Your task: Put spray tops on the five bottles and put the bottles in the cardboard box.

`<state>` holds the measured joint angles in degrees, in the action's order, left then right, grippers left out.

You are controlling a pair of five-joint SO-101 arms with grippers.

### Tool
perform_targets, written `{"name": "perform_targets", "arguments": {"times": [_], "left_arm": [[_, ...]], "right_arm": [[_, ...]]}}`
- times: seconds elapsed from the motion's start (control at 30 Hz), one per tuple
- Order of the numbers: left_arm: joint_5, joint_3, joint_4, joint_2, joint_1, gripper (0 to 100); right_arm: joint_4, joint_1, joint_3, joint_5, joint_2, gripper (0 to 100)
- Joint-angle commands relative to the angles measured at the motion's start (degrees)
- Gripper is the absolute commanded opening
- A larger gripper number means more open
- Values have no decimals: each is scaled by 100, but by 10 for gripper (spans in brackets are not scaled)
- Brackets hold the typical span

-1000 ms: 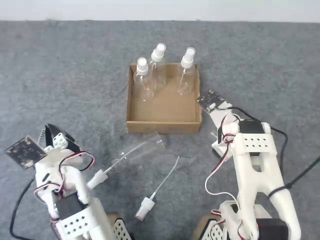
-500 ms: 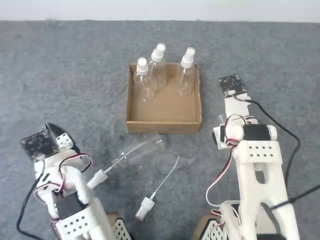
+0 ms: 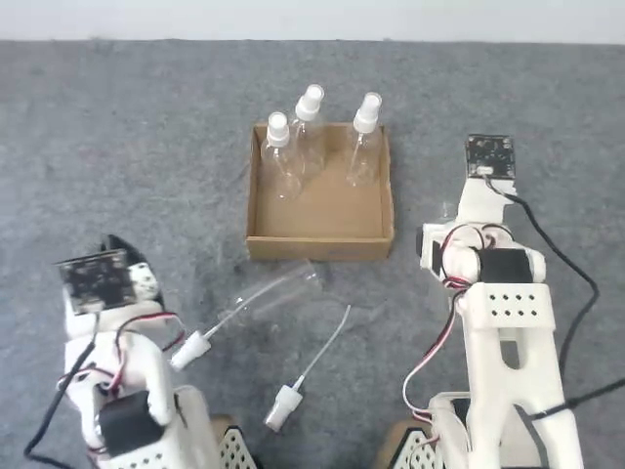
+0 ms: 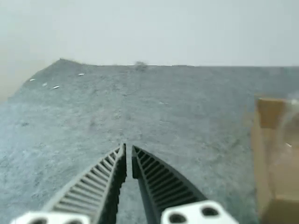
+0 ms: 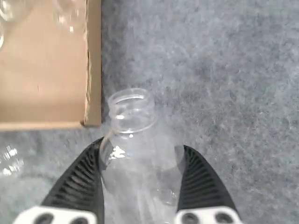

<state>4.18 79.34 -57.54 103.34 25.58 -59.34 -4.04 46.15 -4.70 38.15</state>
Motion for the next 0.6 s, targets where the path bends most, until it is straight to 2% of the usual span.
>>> {"name": "perform_targets", "arguments": {"times": [0.0,0.37,0.57], "left_arm": [[413,-813,-791,53,-712,15],[870,-963,-1495,44,-1952,15],[1002,-971,-1556,44,-2365,15]], "right_arm": [[655,-40,123,-387,312,6],[1710,479,1029,-923,312,6],[1771,752,1099,-1248,312,6]]}}
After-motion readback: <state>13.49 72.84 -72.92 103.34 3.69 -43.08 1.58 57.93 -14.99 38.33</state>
